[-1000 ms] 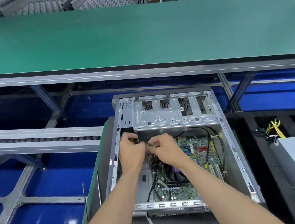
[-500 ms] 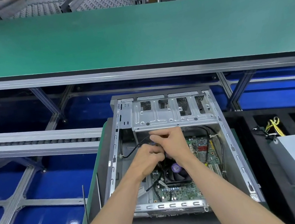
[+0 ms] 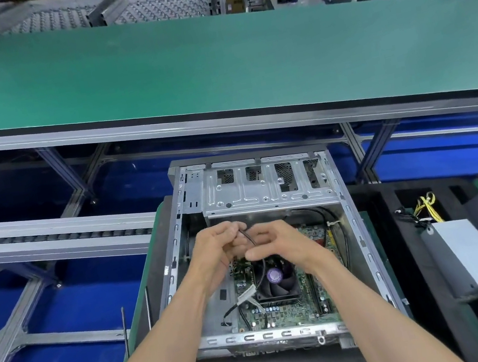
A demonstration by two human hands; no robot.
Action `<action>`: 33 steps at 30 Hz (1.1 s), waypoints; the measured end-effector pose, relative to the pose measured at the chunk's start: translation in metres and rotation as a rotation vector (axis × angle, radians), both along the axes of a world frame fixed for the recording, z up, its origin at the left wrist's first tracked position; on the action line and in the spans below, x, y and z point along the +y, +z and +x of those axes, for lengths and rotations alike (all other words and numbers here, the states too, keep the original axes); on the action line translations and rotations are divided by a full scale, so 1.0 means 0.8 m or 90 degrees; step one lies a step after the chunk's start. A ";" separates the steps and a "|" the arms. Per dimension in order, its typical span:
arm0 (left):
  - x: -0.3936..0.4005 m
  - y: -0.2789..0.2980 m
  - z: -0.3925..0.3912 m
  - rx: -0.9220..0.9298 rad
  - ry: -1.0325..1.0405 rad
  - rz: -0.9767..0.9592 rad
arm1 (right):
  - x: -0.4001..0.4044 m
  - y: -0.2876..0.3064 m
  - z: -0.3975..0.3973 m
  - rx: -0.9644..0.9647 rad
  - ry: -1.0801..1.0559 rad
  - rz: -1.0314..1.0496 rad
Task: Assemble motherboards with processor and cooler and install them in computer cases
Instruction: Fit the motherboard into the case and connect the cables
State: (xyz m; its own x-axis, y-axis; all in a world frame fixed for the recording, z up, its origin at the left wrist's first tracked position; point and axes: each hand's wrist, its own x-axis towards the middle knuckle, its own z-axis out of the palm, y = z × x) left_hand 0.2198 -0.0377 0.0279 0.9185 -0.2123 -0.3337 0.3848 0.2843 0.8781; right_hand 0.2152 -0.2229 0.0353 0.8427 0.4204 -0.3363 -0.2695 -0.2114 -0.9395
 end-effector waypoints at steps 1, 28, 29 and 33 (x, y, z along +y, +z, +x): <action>0.000 0.000 0.001 0.025 0.037 -0.047 | 0.001 0.000 -0.004 0.002 0.033 -0.013; -0.036 0.019 -0.030 -0.674 0.074 1.064 | -0.043 -0.013 0.001 -0.054 -0.313 -0.173; -0.038 0.016 -0.031 -0.758 0.055 1.004 | -0.042 -0.012 0.001 -0.050 -0.317 -0.160; -0.046 0.004 -0.023 -0.762 -0.124 0.829 | -0.037 -0.006 0.002 -0.040 -0.295 -0.044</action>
State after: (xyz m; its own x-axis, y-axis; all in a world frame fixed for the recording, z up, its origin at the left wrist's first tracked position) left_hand 0.2013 -0.0746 0.0310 0.7588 -0.5068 0.4092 -0.6324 -0.7238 0.2762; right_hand 0.2166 -0.2524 0.0306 0.9559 -0.0267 -0.2925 -0.2932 -0.1442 -0.9451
